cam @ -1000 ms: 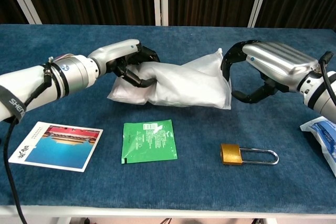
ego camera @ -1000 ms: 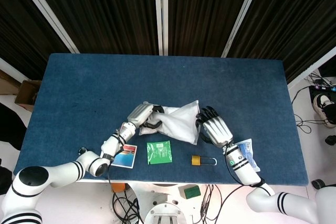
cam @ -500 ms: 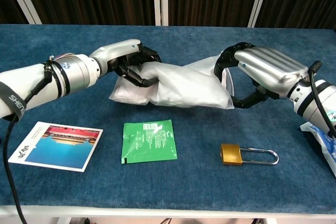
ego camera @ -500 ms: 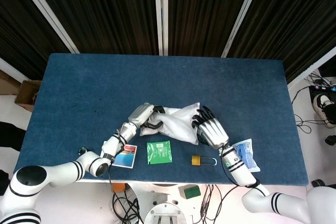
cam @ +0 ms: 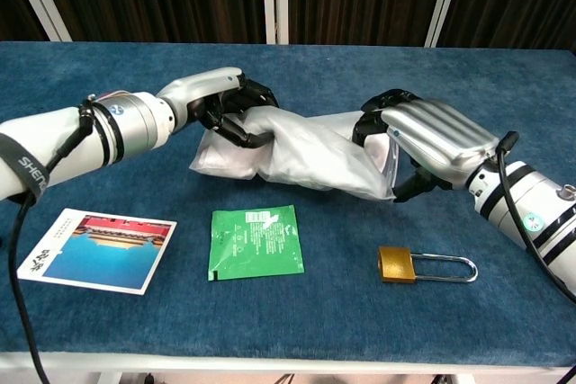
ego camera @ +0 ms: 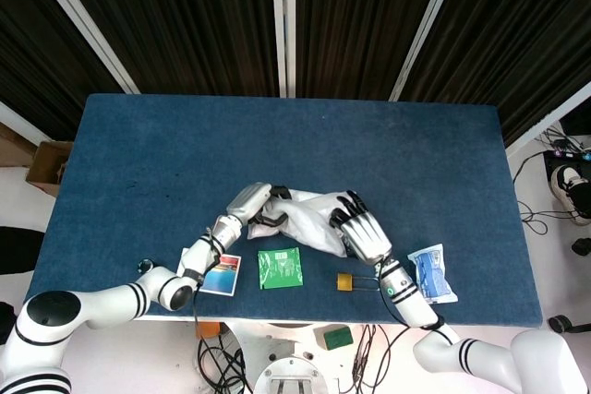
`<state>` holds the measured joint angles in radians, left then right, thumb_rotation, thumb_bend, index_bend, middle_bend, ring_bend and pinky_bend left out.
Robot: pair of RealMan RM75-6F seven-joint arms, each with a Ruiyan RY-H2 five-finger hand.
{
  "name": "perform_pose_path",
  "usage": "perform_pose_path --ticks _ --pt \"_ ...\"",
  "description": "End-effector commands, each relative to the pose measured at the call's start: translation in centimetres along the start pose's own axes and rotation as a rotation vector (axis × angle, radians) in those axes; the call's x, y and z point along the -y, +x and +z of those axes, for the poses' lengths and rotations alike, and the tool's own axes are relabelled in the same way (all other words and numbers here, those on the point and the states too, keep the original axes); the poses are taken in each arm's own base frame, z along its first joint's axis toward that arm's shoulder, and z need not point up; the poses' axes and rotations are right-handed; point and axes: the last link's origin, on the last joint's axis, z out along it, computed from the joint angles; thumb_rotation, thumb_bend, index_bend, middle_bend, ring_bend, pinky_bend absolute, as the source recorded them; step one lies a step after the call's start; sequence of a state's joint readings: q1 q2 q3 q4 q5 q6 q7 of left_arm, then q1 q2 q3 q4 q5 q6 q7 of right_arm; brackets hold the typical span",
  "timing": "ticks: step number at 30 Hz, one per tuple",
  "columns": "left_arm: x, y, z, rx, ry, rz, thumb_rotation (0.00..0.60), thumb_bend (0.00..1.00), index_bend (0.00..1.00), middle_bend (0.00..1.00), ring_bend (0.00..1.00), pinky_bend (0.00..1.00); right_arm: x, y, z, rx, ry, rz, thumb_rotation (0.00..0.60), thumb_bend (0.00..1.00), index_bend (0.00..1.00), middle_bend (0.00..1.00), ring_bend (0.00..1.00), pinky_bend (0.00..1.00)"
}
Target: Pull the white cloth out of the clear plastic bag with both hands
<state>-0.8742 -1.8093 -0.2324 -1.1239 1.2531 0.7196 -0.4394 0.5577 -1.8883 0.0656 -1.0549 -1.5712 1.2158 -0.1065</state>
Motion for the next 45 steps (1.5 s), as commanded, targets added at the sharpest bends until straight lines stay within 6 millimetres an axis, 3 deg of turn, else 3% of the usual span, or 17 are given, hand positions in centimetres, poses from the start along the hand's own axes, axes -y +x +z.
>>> perform_pose_path --ticks 1,8,13,15,18,21,28,35,45 --pt "0.1 0.1 0.0 -0.001 0.008 -0.008 0.600 0.54 0.67 0.62 0.47 0.36 0.4 -0.5 0.0 -0.005 0.007 0.009 0.600 0.36 0.58 0.33 0.12 0.11" --pt "0.2 0.1 0.0 -0.001 0.017 -0.025 0.600 0.54 0.67 0.62 0.47 0.36 0.5 -1.4 -0.2 -0.009 0.001 0.009 0.600 0.41 0.65 0.33 0.13 0.11" --pt "0.5 0.1 -0.2 -0.003 0.016 0.005 0.600 0.54 0.65 0.60 0.45 0.36 0.7 -1.8 -0.3 -0.017 -0.002 0.014 0.600 0.48 0.79 0.34 0.13 0.11" --pt "0.7 0.2 -0.4 -0.002 0.015 0.044 0.600 0.54 0.59 0.56 0.42 0.35 0.5 -1.7 -0.4 -0.026 -0.005 0.010 0.600 0.48 0.83 0.35 0.13 0.11" --pt "1.2 0.5 -0.8 0.003 0.016 0.116 0.600 0.55 0.42 0.43 0.31 0.32 0.0 -1.2 -0.6 -0.046 -0.010 0.005 0.600 0.48 0.89 0.37 0.14 0.11" --pt "1.8 0.9 -1.3 -0.003 0.013 0.201 0.600 0.55 0.37 0.34 0.24 0.30 -0.6 -0.6 -0.7 -0.065 -0.013 -0.008 0.600 0.48 0.92 0.38 0.15 0.10" --pt "3.1 2.1 -2.9 -0.055 -0.004 0.426 0.600 0.52 0.32 0.29 0.21 0.28 -2.2 0.4 -1.3 -0.060 -0.023 -0.067 0.600 0.48 0.94 0.39 0.15 0.11" --pt "3.9 3.8 -4.6 -0.149 -0.030 0.582 0.600 0.27 0.27 0.23 0.18 0.26 -3.2 -0.5 -2.2 -0.026 -0.025 -0.109 0.600 0.48 0.94 0.39 0.14 0.11" --pt "5.9 4.9 -7.0 -0.175 0.003 0.602 0.600 0.24 0.28 0.23 0.18 0.25 -3.8 -0.1 -1.4 -0.028 -0.038 -0.093 0.600 0.48 0.94 0.39 0.14 0.11"
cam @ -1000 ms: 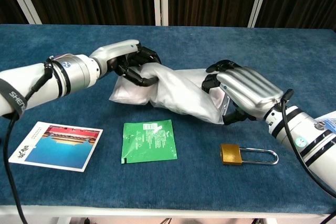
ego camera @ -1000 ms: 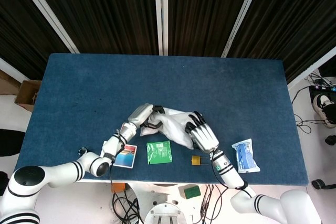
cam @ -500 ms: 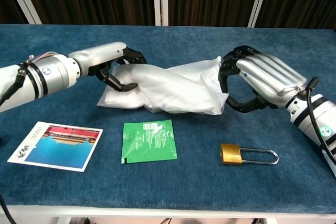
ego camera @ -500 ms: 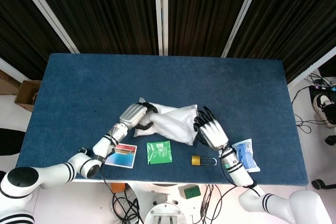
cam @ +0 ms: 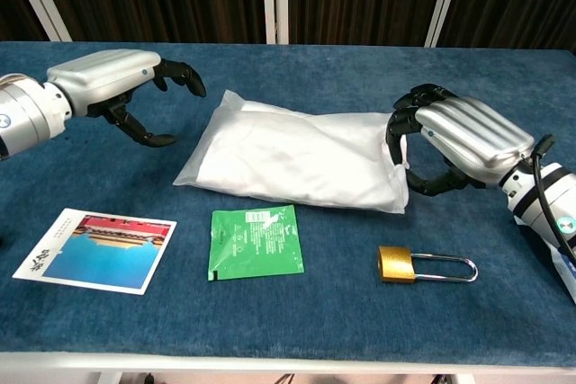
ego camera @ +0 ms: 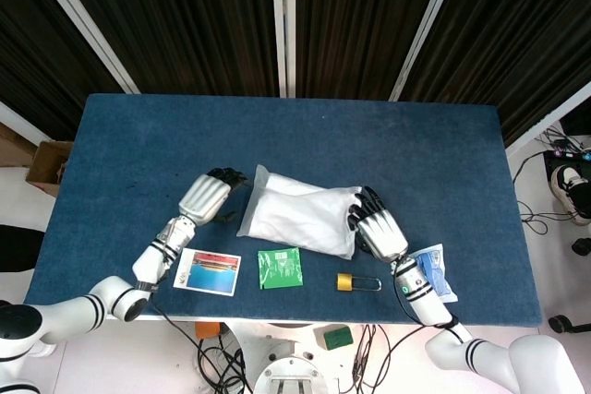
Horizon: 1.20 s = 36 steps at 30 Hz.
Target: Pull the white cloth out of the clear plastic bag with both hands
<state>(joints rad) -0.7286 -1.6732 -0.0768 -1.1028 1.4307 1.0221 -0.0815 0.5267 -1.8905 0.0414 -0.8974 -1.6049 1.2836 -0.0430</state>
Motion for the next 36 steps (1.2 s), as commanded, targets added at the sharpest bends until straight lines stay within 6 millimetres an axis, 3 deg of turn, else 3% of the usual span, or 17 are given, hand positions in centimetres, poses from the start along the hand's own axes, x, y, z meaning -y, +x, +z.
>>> perform_pose_path --ticks 1,9,11,17,20,24,28,36 --pt "0.6 -0.4 -0.6 0.019 0.010 0.004 0.600 0.24 0.29 0.23 0.18 0.25 -0.1 -0.1 0.0 0.009 -0.004 -0.004 0.600 0.48 0.94 0.39 0.14 0.11" --pt "0.9 -1.5 -1.8 0.042 0.001 -0.019 0.600 0.24 0.29 0.21 0.16 0.25 0.2 -0.4 0.4 0.016 -0.014 0.027 0.600 0.48 0.94 0.39 0.14 0.11" --pt "0.8 -1.4 -1.2 0.035 -0.003 -0.023 0.600 0.26 0.28 0.20 0.15 0.24 0.2 -0.5 0.4 0.024 -0.004 0.008 0.600 0.48 0.94 0.39 0.14 0.10" --pt "0.6 0.8 2.8 0.094 0.084 -0.259 0.600 0.41 0.29 0.19 0.15 0.24 0.4 -0.6 0.3 0.033 0.019 -0.033 0.600 0.48 0.94 0.39 0.15 0.10" --pt "0.6 2.0 4.8 0.137 0.148 -0.380 0.600 0.43 0.30 0.19 0.14 0.24 0.6 -0.4 0.3 0.028 0.036 -0.055 0.600 0.48 0.94 0.39 0.14 0.09" --pt "0.9 2.6 6.6 0.197 0.217 -0.450 0.600 0.43 0.30 0.17 0.13 0.24 0.7 -0.3 0.3 0.025 0.051 -0.072 0.600 0.48 0.94 0.39 0.14 0.09" --pt "1.4 2.4 7.7 0.215 0.272 -0.409 0.600 0.38 0.30 0.14 0.12 0.24 0.6 -0.2 0.2 0.025 0.053 -0.075 0.600 0.48 0.94 0.39 0.15 0.08" --pt "0.2 2.1 8.5 0.214 0.293 -0.389 0.600 0.33 0.31 0.12 0.10 0.23 0.6 -0.2 0.2 0.023 0.060 -0.077 0.600 0.48 0.94 0.39 0.14 0.08"
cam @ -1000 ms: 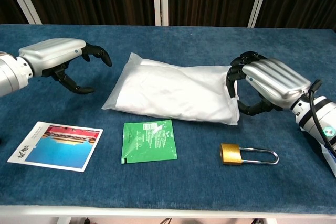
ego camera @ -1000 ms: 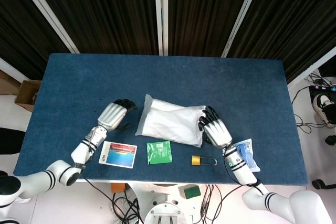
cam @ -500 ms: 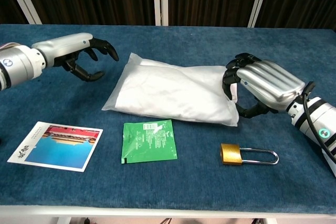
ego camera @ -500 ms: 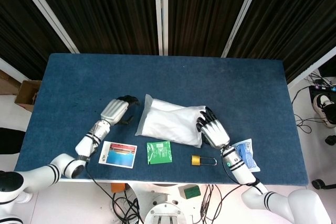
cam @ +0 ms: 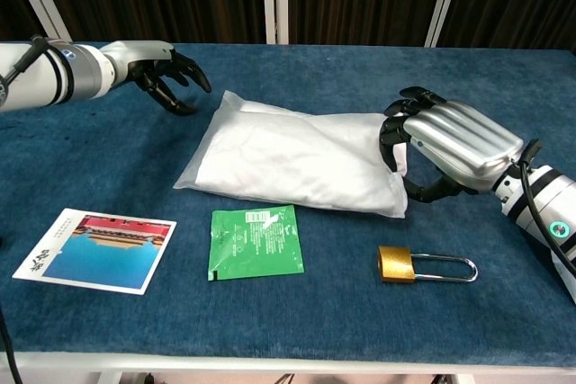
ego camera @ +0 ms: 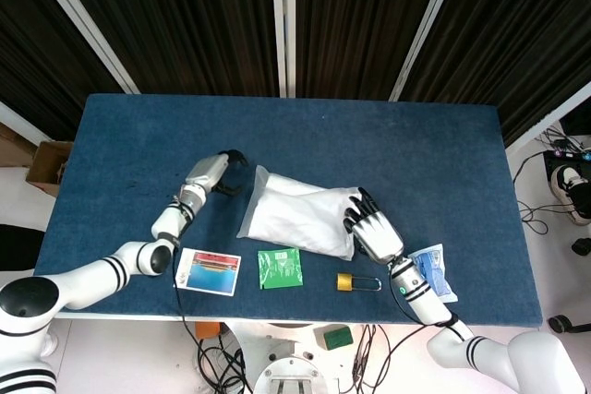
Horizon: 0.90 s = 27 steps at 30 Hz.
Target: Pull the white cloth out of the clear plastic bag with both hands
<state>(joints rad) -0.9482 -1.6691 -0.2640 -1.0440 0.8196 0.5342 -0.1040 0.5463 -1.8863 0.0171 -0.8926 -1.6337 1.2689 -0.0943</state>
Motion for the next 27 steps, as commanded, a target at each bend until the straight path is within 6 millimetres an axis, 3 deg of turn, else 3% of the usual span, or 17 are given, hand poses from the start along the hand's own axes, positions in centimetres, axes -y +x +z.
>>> perform_pose_path --ticks 1,18,27 --pt "-1.2 -0.2 0.6 -0.017 -0.019 0.080 0.600 0.33 0.31 0.11 0.09 0.23 0.1 0.0 0.0 0.000 0.002 0.001 0.600 0.48 0.94 0.39 0.14 0.08" --pt "-3.9 -1.8 2.2 -0.049 -0.138 0.489 0.600 0.37 0.28 0.07 0.07 0.21 0.8 -0.1 0.4 0.008 0.009 0.019 0.600 0.47 0.94 0.39 0.15 0.07" --pt "-4.0 -2.6 2.6 -0.047 -0.129 0.549 0.600 0.42 0.39 0.08 0.07 0.21 0.7 -0.2 0.4 0.010 0.006 0.032 0.600 0.47 0.94 0.39 0.15 0.07"
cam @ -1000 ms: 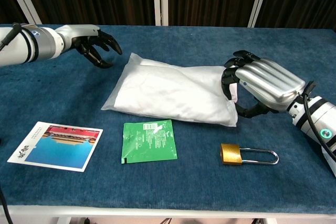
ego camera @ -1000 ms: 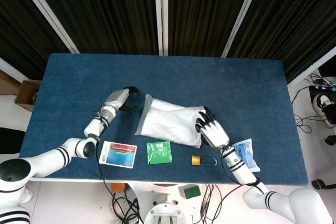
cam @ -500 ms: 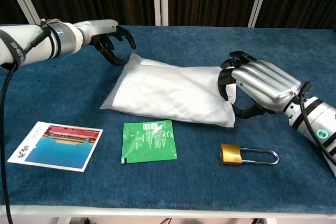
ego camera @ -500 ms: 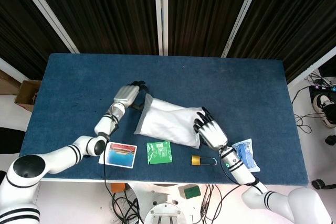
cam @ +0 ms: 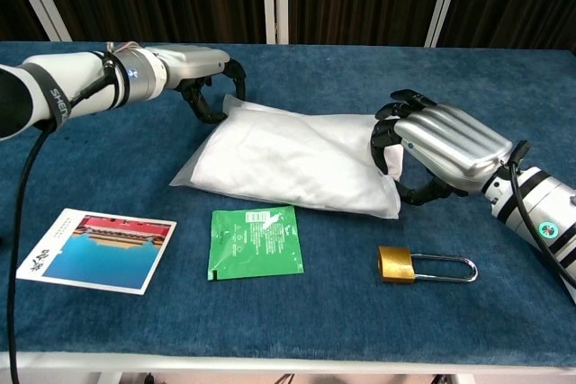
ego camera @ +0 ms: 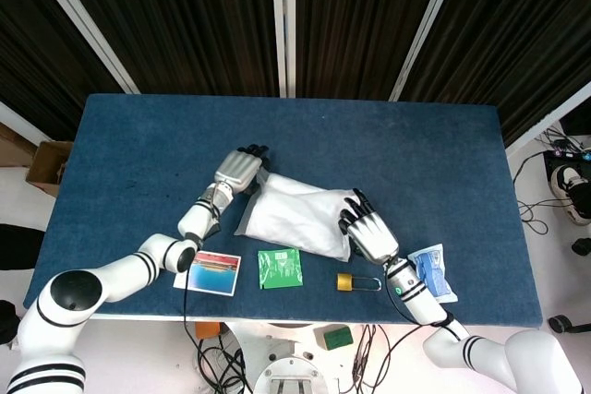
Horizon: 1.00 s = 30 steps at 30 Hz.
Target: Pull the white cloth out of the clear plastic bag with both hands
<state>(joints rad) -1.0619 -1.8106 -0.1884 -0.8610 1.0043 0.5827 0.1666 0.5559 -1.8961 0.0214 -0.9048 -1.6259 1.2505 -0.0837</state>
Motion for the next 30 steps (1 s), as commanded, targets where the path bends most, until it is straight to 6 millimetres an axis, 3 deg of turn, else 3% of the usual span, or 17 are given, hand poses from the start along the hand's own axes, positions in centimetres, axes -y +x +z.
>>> perform_pose_path --ticks 1,8,15,30 --pt "-0.2 -0.1 0.1 -0.015 0.006 0.000 0.600 0.42 0.41 0.09 0.07 0.21 0.0 0.0 0.0 0.002 0.000 0.002 0.600 0.47 0.94 0.39 0.15 0.07" --pt "-0.3 -0.7 0.0 -0.043 0.020 -0.039 0.600 0.43 0.57 0.19 0.08 0.21 -0.2 -0.1 -0.2 0.003 -0.003 0.009 0.600 0.47 0.94 0.39 0.15 0.06" --pt "0.3 -1.5 -0.9 -0.103 0.026 -0.122 0.600 0.50 0.69 0.32 0.13 0.22 -0.7 0.2 -0.3 -0.009 -0.012 0.007 0.600 0.46 0.94 0.39 0.15 0.06" --pt "5.5 -1.3 -4.0 -0.178 0.098 -0.173 0.600 0.54 0.72 0.34 0.14 0.22 -2.4 1.7 -0.6 -0.037 -0.014 -0.042 0.600 0.46 0.95 0.40 0.15 0.06"
